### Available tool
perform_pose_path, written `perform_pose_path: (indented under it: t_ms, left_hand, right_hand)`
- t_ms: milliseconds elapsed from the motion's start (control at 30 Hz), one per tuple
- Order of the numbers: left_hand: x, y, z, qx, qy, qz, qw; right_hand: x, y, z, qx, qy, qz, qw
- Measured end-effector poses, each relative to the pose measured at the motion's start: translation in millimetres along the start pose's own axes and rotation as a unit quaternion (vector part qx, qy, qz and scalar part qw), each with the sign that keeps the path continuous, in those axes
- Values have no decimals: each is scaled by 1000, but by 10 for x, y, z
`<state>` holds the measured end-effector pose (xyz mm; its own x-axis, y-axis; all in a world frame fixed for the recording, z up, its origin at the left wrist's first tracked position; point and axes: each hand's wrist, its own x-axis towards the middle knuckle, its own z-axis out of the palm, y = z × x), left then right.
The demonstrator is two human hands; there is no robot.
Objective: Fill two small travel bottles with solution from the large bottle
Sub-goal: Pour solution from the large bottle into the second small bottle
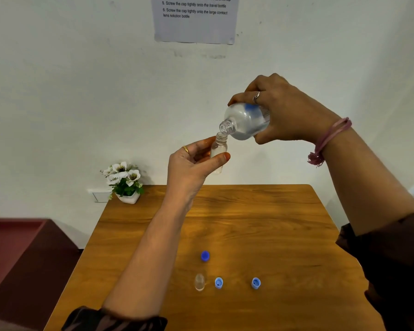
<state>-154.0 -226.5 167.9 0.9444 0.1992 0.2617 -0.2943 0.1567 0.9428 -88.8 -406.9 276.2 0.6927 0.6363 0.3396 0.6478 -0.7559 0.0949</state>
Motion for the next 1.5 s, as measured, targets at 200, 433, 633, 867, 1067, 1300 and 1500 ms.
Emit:
perform_pose_path:
  t_ms: [200, 433, 633, 867, 1067, 1300, 1500]
  left_hand:
    - [-1, 9, -3, 0, -2, 1, 1000]
    - [-7, 2, -9, 6, -2, 0, 1000]
    - [-8, 5, -6, 2, -2, -2, 1000]
    - [6, -8, -12, 2, 1, -3, 1000]
    - [21, -20, -28, 6, 3, -2, 1000]
    - [26, -59, -41, 11, 8, -4, 1000]
    - [22, -93, -21, 7, 7, -3, 1000]
  right_hand:
    - [-9, -22, -23, 1, 2, -1, 1000]
    - [-7, -13, -12, -1, 1, 1, 1000]
    - [3, -9, -3, -1, 2, -2, 1000]
    - [16, 16, 19, 2, 3, -2, 1000]
    - [27, 70, 108, 25, 5, 2, 1000]
    - [-18, 129, 334, 132, 2, 24, 991]
    - [-119, 177, 562, 233, 10, 51, 971]
